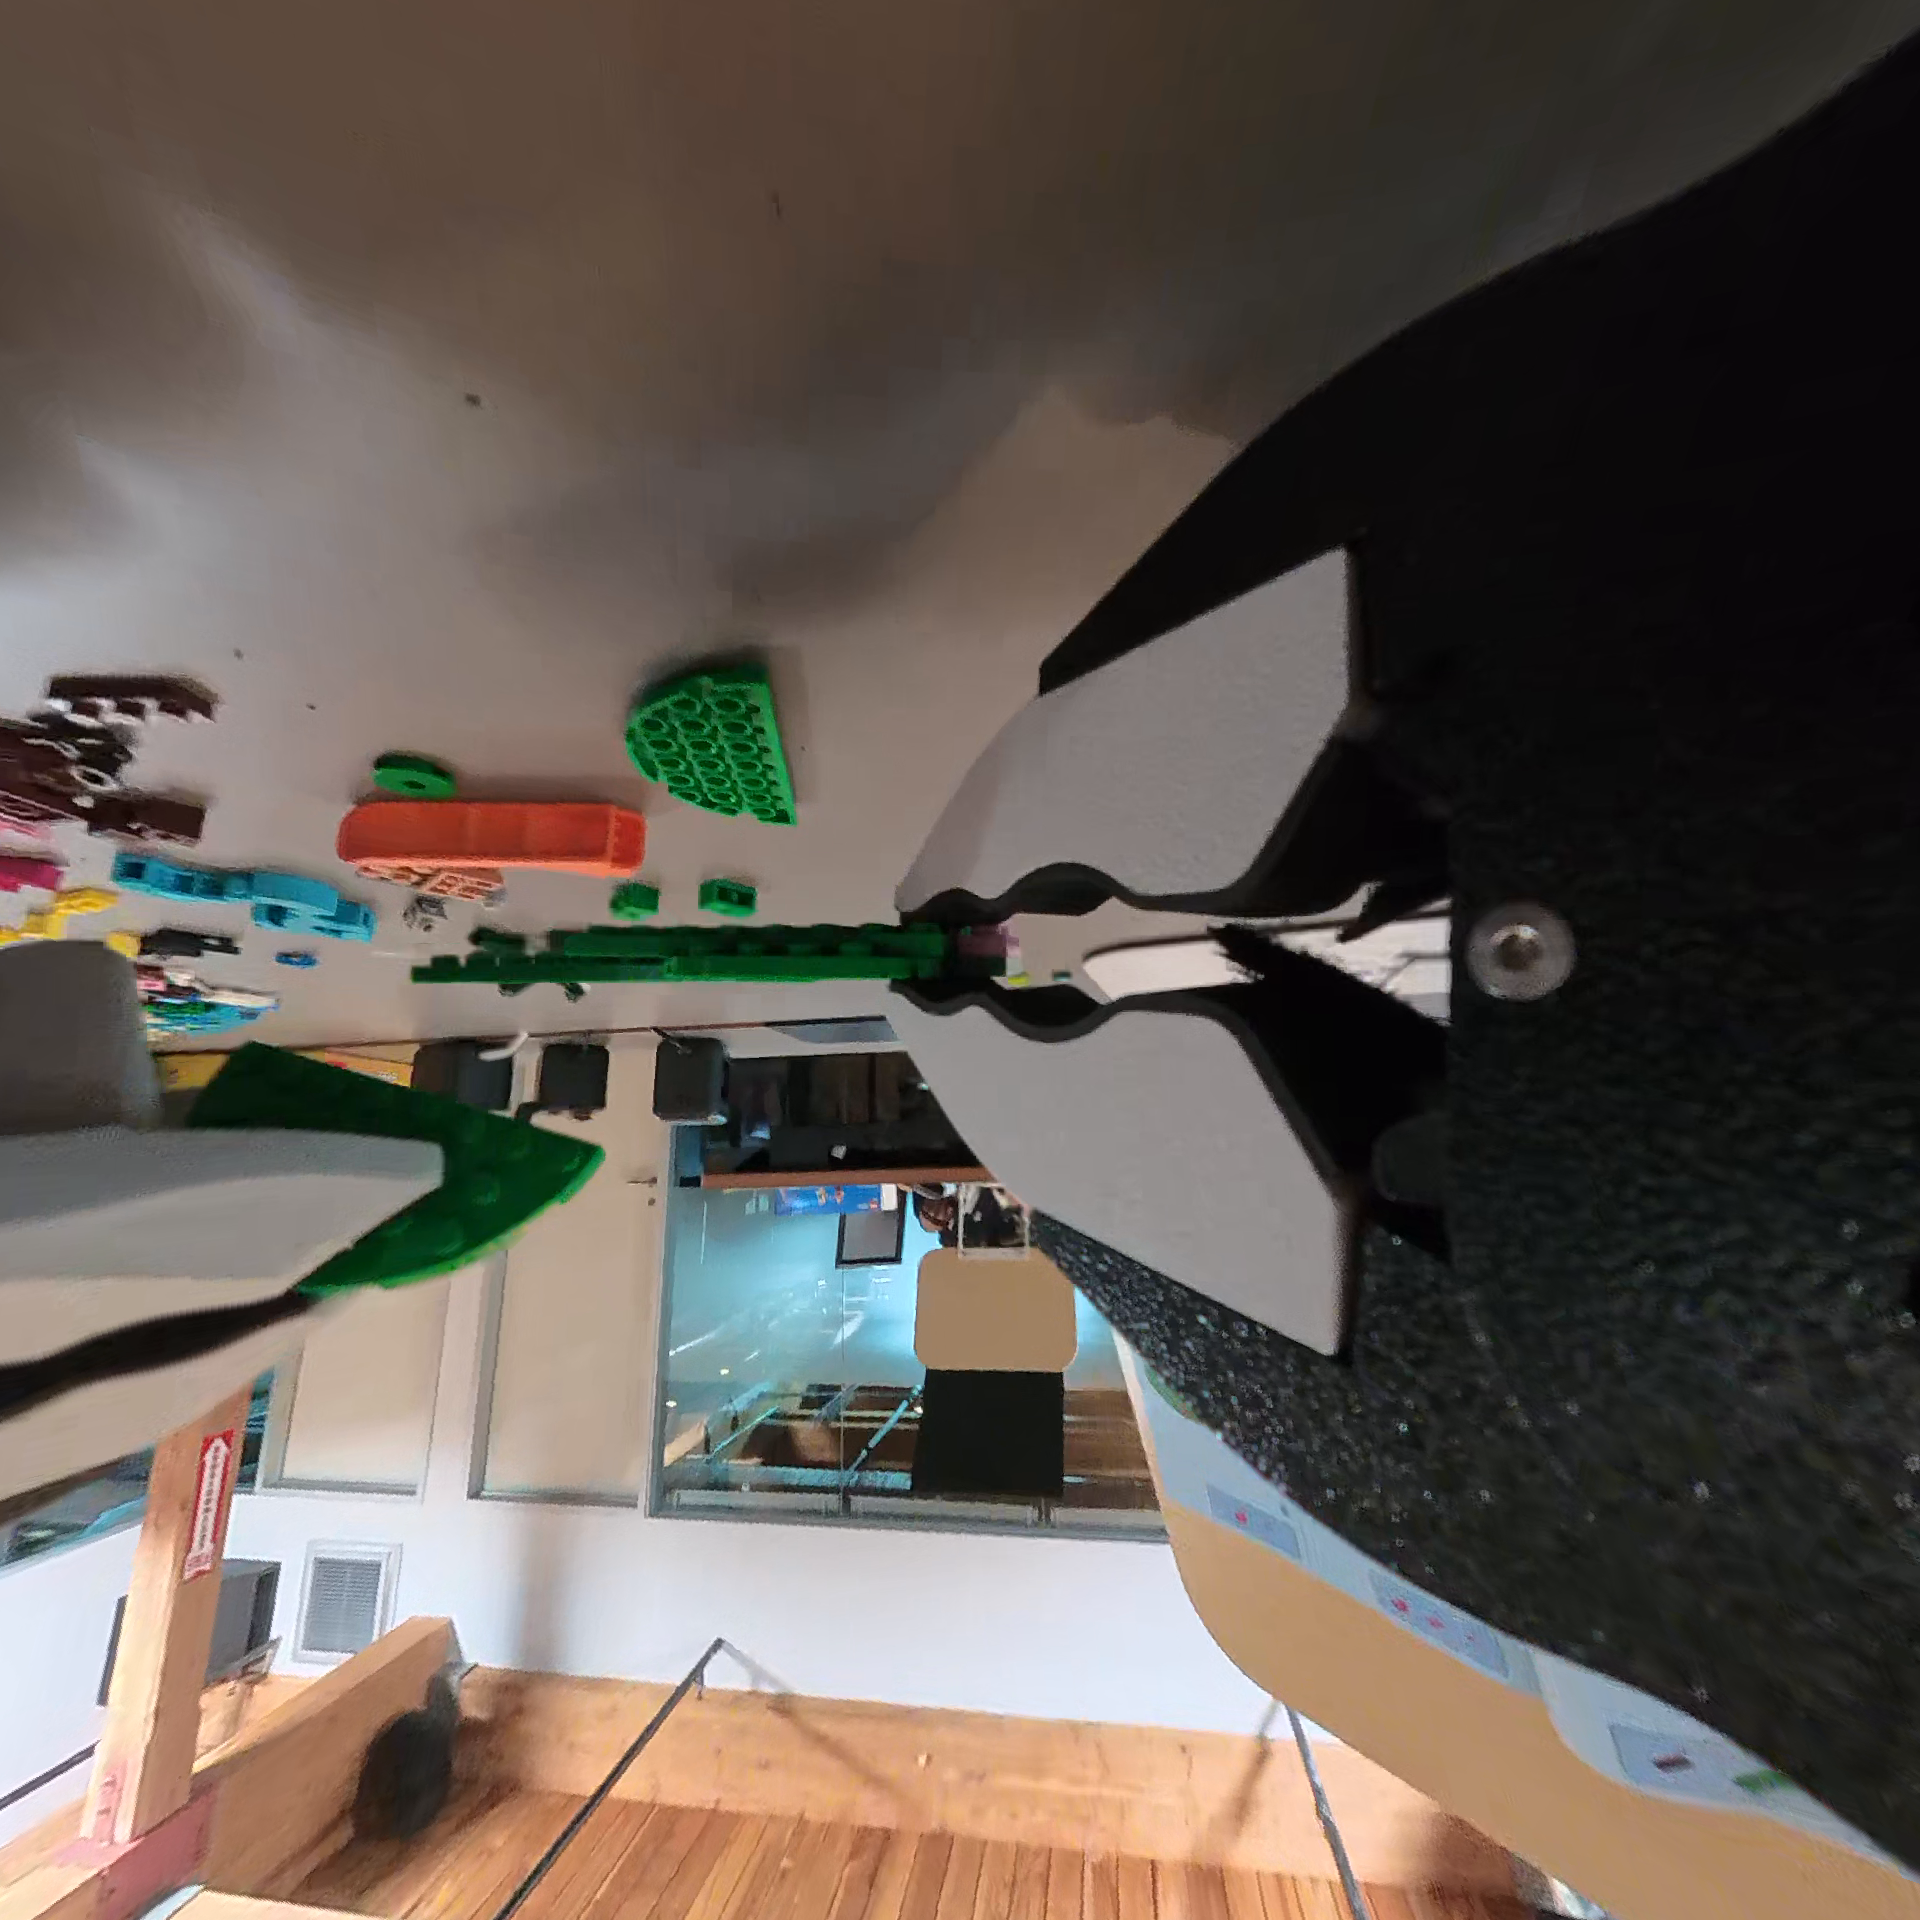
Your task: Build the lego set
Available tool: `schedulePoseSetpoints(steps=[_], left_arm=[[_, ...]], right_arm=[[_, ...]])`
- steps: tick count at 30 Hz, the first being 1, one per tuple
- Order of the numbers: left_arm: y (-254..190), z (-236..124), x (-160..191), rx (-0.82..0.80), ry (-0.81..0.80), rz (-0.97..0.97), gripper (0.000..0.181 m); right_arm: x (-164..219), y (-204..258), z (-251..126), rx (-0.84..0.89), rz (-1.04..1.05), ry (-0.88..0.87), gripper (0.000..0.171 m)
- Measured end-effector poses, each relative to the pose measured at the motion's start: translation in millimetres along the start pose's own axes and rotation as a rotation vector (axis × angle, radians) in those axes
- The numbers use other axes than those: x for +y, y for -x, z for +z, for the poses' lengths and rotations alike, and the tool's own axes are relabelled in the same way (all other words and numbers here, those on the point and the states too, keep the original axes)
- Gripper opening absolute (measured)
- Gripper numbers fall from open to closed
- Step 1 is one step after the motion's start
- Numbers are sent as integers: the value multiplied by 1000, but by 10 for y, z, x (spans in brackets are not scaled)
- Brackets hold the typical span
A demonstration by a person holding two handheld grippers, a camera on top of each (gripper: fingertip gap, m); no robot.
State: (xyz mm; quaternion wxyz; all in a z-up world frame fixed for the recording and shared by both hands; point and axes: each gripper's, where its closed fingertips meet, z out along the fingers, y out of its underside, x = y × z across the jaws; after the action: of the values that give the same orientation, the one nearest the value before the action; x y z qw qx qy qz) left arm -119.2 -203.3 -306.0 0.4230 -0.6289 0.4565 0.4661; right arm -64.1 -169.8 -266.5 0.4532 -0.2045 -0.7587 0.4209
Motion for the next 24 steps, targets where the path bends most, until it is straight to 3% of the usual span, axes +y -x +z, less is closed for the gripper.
schedulePoseSetpoints(steps=[1, 6, 10, 12, 17, 21, 24], left_arm=[[7, 0, 29, -4, 14, 5, 8], [33, 14, 219, -35, 117, 86, 8], [42, 27, 228, -36, 128, 39, 8], [56, 23, 226, -40, 131, 30, 8], [-12, 38, 156, -1, 111, 13, 8], [-29, 38, -17, 8, 55, -17, 8], [-40, 24, -138, 11, -1, -41, 8]], right_arm=[[28, 22, 7, -4, -34, 18, 2], [379, 344, 83, -169, -173, 231, 3], [557, 456, 155, -192, -262, 336, 3], [497, 473, 164, -197, -224, 310, 23], [199, 304, 185, -65, -210, 171, 36], [179, 306, 326, 44, -370, 197, 33], [183, 241, 392, 140, -471, 230, 19]])
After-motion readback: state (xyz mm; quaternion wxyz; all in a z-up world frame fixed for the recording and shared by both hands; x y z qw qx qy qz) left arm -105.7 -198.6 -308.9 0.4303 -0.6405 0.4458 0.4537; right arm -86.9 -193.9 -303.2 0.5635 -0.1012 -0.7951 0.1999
